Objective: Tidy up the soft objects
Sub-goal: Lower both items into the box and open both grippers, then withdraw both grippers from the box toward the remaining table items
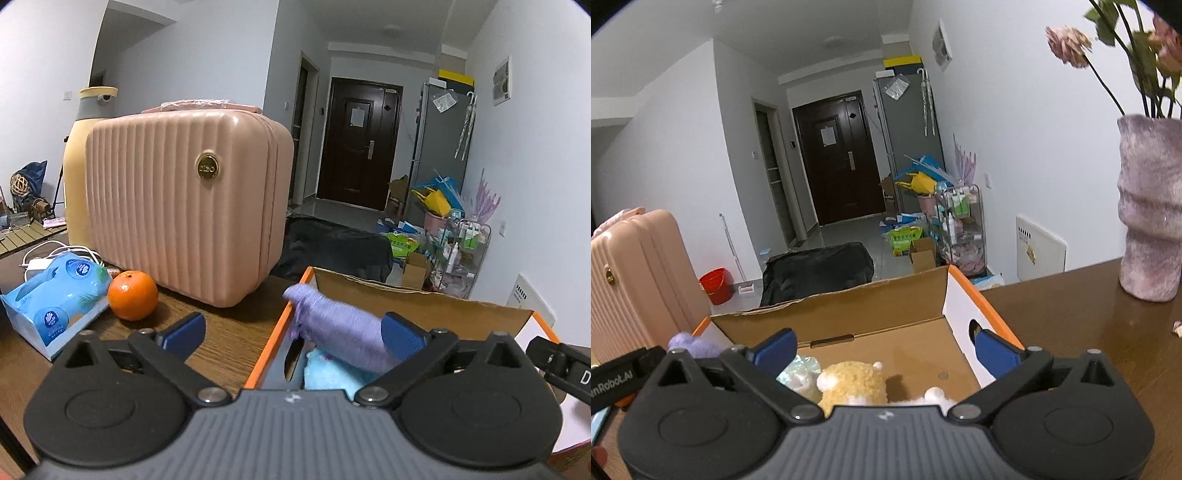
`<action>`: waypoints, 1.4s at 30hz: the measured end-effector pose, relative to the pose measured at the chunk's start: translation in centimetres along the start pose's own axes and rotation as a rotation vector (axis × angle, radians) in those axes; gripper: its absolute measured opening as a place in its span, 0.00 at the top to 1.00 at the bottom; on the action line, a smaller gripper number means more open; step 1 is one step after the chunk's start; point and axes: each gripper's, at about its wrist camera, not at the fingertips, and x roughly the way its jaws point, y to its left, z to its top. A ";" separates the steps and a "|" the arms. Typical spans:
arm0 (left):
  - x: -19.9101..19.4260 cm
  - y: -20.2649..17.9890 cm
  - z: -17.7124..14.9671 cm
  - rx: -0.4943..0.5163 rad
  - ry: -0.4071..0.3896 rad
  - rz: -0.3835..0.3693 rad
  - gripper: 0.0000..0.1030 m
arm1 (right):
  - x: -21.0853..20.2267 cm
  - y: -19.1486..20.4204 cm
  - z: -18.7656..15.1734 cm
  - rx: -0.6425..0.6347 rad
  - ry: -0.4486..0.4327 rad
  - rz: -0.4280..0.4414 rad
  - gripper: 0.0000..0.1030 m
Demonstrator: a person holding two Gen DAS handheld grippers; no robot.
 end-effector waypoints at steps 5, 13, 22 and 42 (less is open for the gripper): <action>-0.3 -0.1 -0.1 -0.003 -0.003 -0.002 0.00 | 0.3 0.2 -0.1 0.002 0.012 -0.004 0.00; -1.3 -0.1 -0.5 0.007 -0.020 -0.006 0.00 | -0.1 0.4 0.0 -0.008 0.009 0.001 0.00; -3.9 1.5 -0.7 -0.011 -0.050 -0.022 0.00 | -3.0 0.7 0.4 -0.045 -0.008 0.034 0.00; -10.2 5.9 -2.5 0.004 -0.072 -0.030 0.00 | -11.8 1.6 -1.6 -0.152 -0.066 0.047 0.00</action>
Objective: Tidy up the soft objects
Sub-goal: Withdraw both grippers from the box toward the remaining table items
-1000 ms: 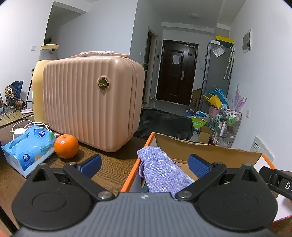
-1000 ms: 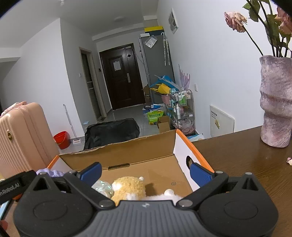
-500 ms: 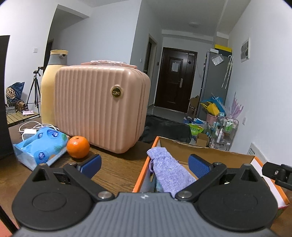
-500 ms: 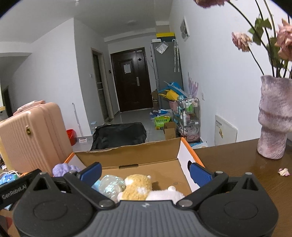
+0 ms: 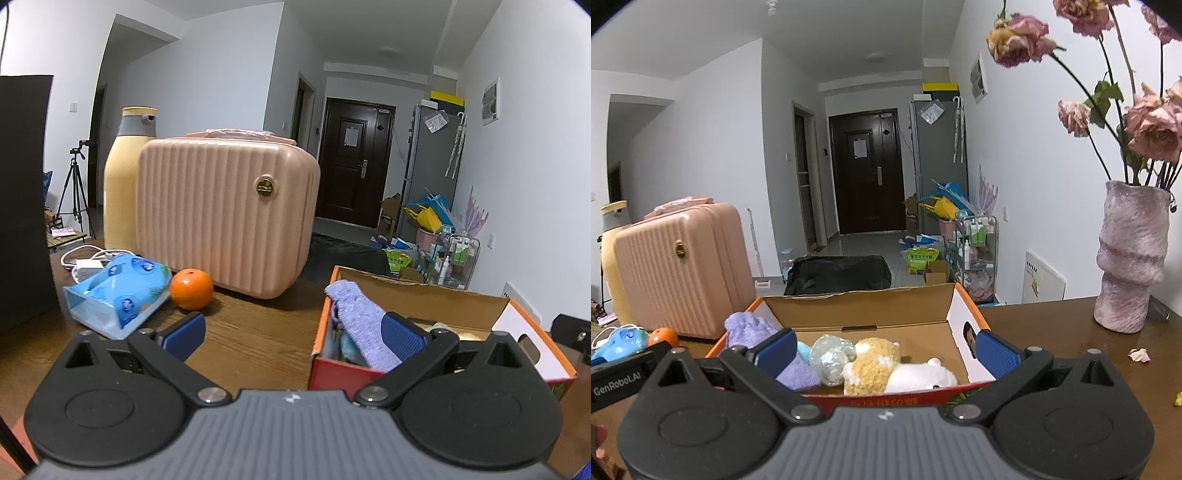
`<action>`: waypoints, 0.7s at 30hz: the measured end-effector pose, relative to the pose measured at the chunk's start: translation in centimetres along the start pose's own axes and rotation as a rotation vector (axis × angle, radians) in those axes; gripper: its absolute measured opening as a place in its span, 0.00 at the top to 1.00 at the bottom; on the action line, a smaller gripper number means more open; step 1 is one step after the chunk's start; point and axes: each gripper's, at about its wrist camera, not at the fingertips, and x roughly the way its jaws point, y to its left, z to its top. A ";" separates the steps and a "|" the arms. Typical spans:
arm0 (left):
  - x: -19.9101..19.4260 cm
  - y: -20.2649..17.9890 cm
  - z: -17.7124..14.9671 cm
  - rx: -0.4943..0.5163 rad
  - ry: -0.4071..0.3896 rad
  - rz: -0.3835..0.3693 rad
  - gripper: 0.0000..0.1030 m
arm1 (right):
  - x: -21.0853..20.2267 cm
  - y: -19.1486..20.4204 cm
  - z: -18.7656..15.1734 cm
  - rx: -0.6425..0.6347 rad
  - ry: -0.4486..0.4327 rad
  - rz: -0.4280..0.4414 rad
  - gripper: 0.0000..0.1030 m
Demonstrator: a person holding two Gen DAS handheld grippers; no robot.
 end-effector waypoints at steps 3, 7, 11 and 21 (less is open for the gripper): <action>-1.0 0.9 -0.2 0.000 -0.001 0.000 0.00 | -1.3 0.2 -0.4 -0.015 -0.013 0.001 0.00; -2.4 1.8 -0.7 0.009 0.001 -0.006 0.00 | -3.1 0.5 -1.0 -0.033 -0.025 0.009 0.00; -3.6 2.5 -1.1 0.030 0.007 -0.015 0.00 | -4.9 0.7 -2.0 -0.057 -0.025 0.019 0.00; -7.1 3.8 -2.4 0.073 0.021 -0.058 0.00 | -8.7 1.3 -4.7 -0.087 -0.040 0.043 0.00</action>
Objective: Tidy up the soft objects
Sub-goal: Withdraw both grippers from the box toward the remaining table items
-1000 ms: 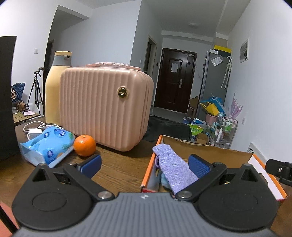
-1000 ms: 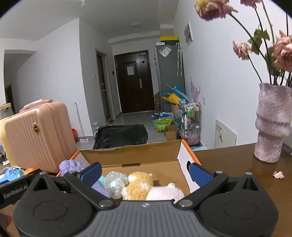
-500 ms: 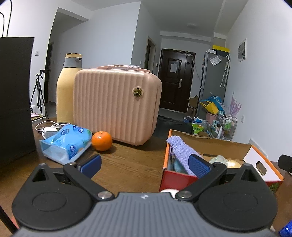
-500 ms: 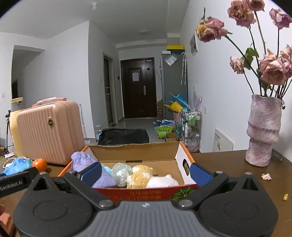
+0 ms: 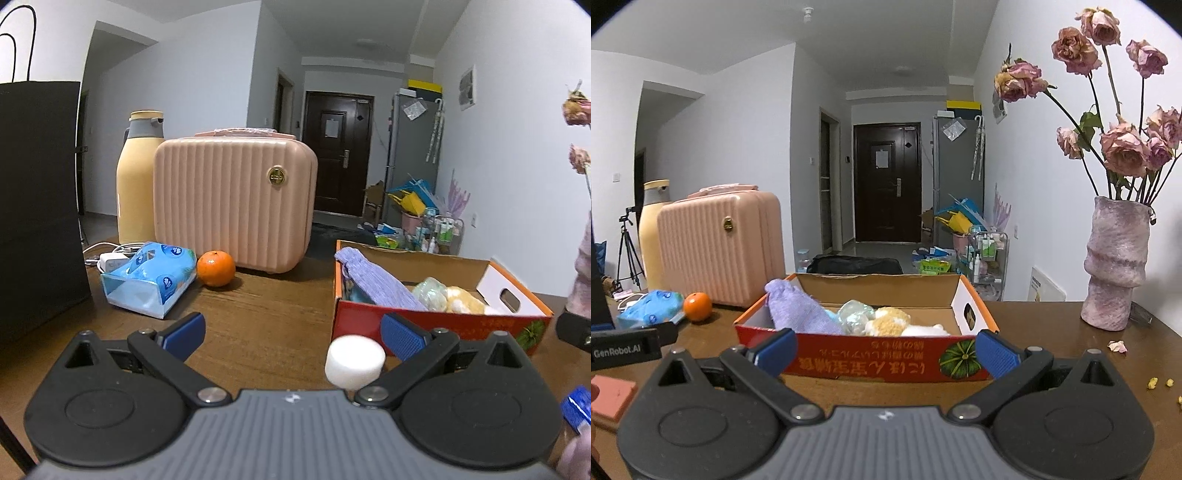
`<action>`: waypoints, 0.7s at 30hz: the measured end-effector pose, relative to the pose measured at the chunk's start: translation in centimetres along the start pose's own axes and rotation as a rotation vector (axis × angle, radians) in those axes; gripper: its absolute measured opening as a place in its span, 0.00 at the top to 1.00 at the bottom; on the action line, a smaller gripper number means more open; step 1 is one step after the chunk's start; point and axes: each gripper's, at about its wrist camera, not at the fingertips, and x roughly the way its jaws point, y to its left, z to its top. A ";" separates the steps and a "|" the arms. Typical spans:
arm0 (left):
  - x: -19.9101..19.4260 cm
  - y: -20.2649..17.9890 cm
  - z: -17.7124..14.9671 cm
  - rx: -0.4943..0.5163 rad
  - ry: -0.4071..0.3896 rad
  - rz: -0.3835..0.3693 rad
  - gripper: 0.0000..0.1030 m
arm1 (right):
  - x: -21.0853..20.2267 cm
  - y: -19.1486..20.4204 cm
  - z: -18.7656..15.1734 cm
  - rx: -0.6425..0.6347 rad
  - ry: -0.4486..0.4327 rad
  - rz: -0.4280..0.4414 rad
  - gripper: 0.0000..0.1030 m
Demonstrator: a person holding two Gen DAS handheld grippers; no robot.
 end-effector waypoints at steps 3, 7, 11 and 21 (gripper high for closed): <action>-1.1 0.4 -0.5 0.017 -0.001 -0.021 0.00 | -1.0 0.5 -0.8 -0.026 0.001 0.008 0.00; -2.5 0.7 -1.2 0.036 0.009 -0.045 0.00 | -2.3 0.9 -1.7 -0.062 -0.003 0.007 0.00; -3.5 1.2 -1.7 0.055 0.025 -0.065 0.00 | -3.6 0.8 -2.4 -0.067 -0.005 0.014 0.00; -5.0 1.7 -2.8 0.083 0.053 -0.109 0.00 | -5.5 0.2 -3.9 -0.066 0.015 0.013 0.00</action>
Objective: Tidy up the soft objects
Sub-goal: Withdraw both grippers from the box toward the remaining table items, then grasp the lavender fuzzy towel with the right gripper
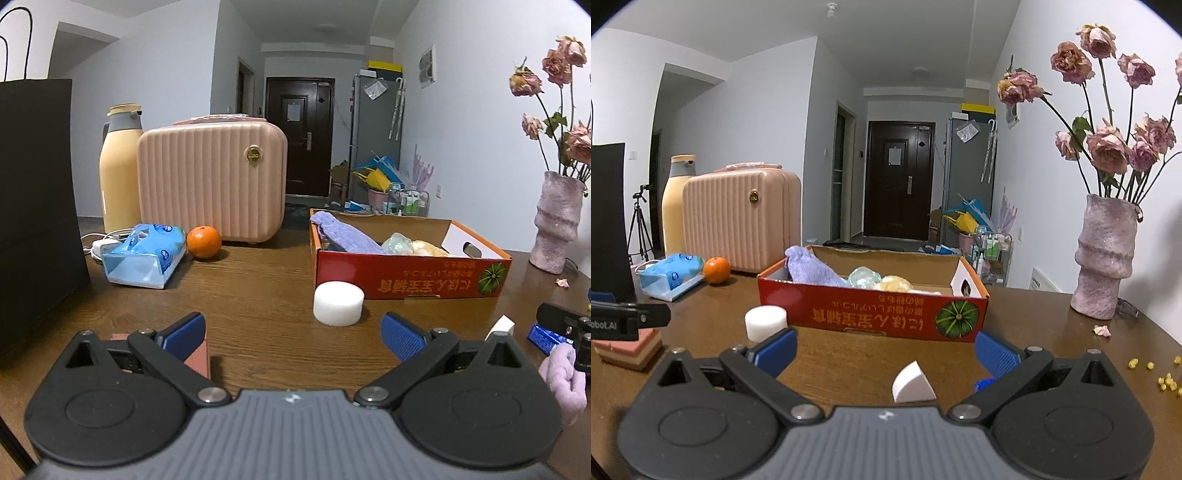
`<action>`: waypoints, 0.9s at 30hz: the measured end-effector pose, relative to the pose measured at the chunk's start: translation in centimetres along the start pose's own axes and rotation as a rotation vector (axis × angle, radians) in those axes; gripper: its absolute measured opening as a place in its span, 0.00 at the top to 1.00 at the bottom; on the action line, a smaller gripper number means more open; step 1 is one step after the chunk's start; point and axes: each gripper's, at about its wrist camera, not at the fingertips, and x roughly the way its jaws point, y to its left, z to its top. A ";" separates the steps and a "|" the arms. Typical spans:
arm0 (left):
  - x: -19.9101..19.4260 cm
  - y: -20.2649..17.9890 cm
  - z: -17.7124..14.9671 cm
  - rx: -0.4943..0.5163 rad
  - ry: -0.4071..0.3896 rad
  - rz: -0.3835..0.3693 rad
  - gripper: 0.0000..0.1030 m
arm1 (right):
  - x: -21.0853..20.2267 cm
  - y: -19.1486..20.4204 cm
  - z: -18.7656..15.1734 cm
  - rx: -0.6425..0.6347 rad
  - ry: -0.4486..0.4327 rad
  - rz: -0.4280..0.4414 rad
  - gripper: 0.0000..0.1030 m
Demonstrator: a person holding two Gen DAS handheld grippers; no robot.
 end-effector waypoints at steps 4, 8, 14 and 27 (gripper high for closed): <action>0.1 -0.2 -0.1 0.007 0.008 -0.014 0.00 | -0.1 -0.2 -0.3 0.005 0.007 -0.006 0.00; 0.0 -0.2 -0.2 0.006 0.010 -0.029 0.00 | 0.1 -0.2 -0.3 0.006 0.014 -0.009 0.00; 0.1 -0.3 -0.3 0.003 0.021 -0.040 0.00 | 0.1 -0.3 -0.5 0.018 0.013 -0.002 0.00; 0.3 0.0 -0.7 -0.017 0.014 -0.071 0.00 | -0.3 -0.7 -0.7 0.046 0.042 -0.008 0.00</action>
